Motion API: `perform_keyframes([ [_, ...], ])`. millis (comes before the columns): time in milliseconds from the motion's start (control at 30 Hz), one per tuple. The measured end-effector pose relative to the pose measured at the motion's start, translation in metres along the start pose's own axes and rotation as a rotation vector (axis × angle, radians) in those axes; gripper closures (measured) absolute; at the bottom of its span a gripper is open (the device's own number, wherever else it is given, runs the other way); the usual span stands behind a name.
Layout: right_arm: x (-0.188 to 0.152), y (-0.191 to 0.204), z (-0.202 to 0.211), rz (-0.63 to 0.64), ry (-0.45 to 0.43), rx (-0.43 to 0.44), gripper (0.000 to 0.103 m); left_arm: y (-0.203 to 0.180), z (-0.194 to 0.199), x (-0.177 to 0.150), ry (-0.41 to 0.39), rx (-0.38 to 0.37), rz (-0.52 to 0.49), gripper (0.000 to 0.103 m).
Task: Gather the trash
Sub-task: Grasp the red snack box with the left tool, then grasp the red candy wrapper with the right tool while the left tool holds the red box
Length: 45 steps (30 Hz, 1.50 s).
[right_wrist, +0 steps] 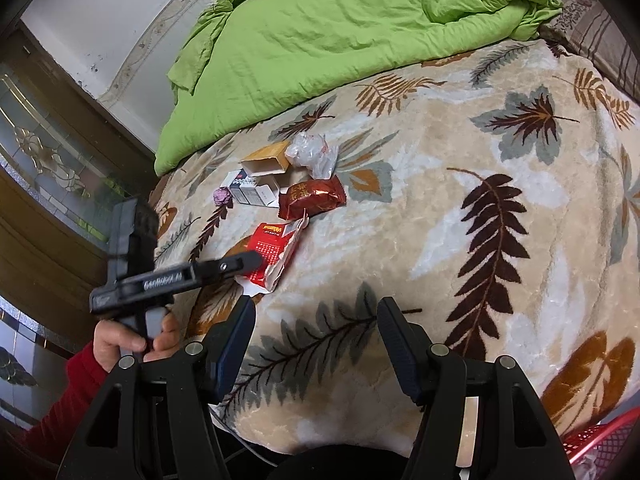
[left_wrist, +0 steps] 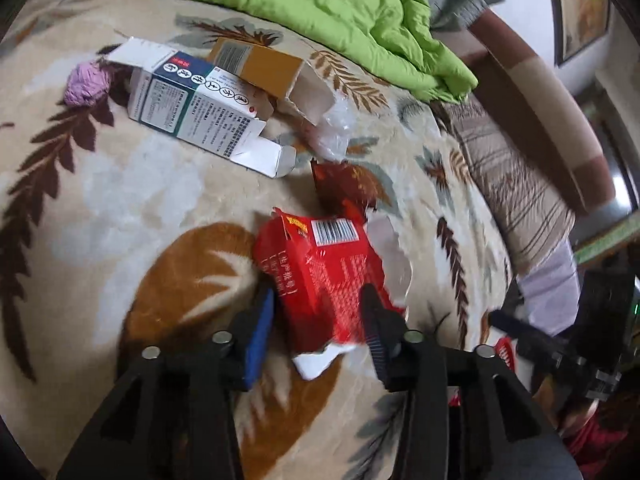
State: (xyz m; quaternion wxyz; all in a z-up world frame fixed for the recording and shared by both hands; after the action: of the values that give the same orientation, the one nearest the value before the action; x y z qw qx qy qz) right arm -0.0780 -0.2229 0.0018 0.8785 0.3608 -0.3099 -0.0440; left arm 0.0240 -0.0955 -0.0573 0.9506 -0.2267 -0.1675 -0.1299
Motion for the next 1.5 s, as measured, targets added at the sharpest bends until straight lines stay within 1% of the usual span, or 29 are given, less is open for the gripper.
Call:
perform_keyframes([
  [67,0.0,-0.002,0.001,-0.004,-0.004,-0.006,0.035,-0.003,-0.004,0.002,-0.001,0.028,0.0,0.059],
  [167,0.001,-0.006,0.001,-0.019,-0.008,-0.008,0.035,-0.007,-0.007,0.0,-0.016,0.111,-0.016,0.061],
  [233,0.002,-0.007,0.001,-0.022,-0.011,-0.01,0.035,-0.009,-0.008,-0.003,-0.044,0.231,-0.055,0.075],
  [300,0.002,-0.006,0.002,-0.023,-0.015,-0.008,0.035,-0.006,-0.006,-0.004,-0.063,0.258,-0.046,0.076],
  [333,0.003,-0.005,0.002,-0.022,-0.017,-0.008,0.035,-0.004,-0.004,-0.004,-0.074,0.26,-0.014,0.079],
  [467,0.006,-0.003,0.004,-0.013,-0.022,-0.013,0.035,0.005,0.008,-0.011,-0.107,0.254,0.051,0.084],
  [567,0.013,-0.004,0.003,-0.022,-0.03,-0.012,0.035,0.011,0.029,-0.015,-0.175,0.283,0.087,0.09],
  [600,0.015,-0.004,0.001,-0.026,-0.031,-0.009,0.035,0.016,0.04,-0.018,-0.21,0.319,0.092,0.091],
  [633,0.018,-0.004,-0.001,-0.028,-0.029,-0.007,0.035,0.021,0.046,-0.019,-0.229,0.346,0.097,0.092],
  [700,0.025,-0.004,-0.012,-0.038,-0.018,-0.007,0.035,0.03,0.056,-0.022,-0.255,0.374,0.126,0.092],
  [800,0.04,-0.002,-0.032,-0.074,-0.012,0.015,0.035,0.048,0.072,-0.023,-0.322,0.479,0.148,0.092],
  [833,0.045,-0.002,-0.037,-0.087,-0.014,0.016,0.035,0.054,0.074,-0.024,-0.332,0.492,0.162,0.092],
  [933,0.061,-0.001,-0.062,-0.135,-0.013,0.028,0.035,0.064,0.073,-0.027,-0.346,0.49,0.189,0.092],
  [1033,0.073,-0.006,-0.086,-0.182,-0.01,0.009,0.036,0.064,0.073,-0.026,-0.365,0.491,0.183,0.092],
  [1133,0.082,-0.017,-0.109,-0.315,-0.012,0.017,0.037,0.061,0.072,-0.024,-0.383,0.498,0.171,0.092],
  [1167,0.084,-0.019,-0.113,-0.327,-0.011,0.007,0.037,0.061,0.071,-0.023,-0.385,0.497,0.174,0.092],
  [1300,0.088,-0.034,-0.134,-0.394,0.015,-0.091,0.037,0.065,0.069,-0.022,-0.376,0.46,0.205,0.092],
  [1367,0.089,-0.038,-0.14,-0.387,0.032,-0.128,0.039,0.065,0.069,-0.021,-0.374,0.46,0.198,0.092],
  [1400,0.088,-0.039,-0.145,-0.369,0.055,-0.147,0.042,0.065,0.068,-0.021,-0.373,0.461,0.194,0.092],
  [1433,0.085,-0.039,-0.148,-0.343,0.08,-0.171,0.05,0.064,0.068,-0.02,-0.374,0.461,0.186,0.092],
  [1500,0.083,-0.039,-0.148,-0.288,0.088,-0.195,0.058,0.062,0.068,-0.02,-0.376,0.461,0.174,0.092],
])
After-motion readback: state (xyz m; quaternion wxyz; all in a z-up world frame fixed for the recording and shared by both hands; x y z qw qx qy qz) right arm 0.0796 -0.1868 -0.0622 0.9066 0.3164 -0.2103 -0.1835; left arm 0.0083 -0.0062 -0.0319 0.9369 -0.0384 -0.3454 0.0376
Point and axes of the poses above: each gripper's, at about its wrist camera, not at the fingertips, and z roughly against the way its jaws point, y to its left, x to its top, the point moved 9 cm from there along -z, roughly the way its jaws point, and after that the axes turned 14 degrees about x, right-handed, at the moved point
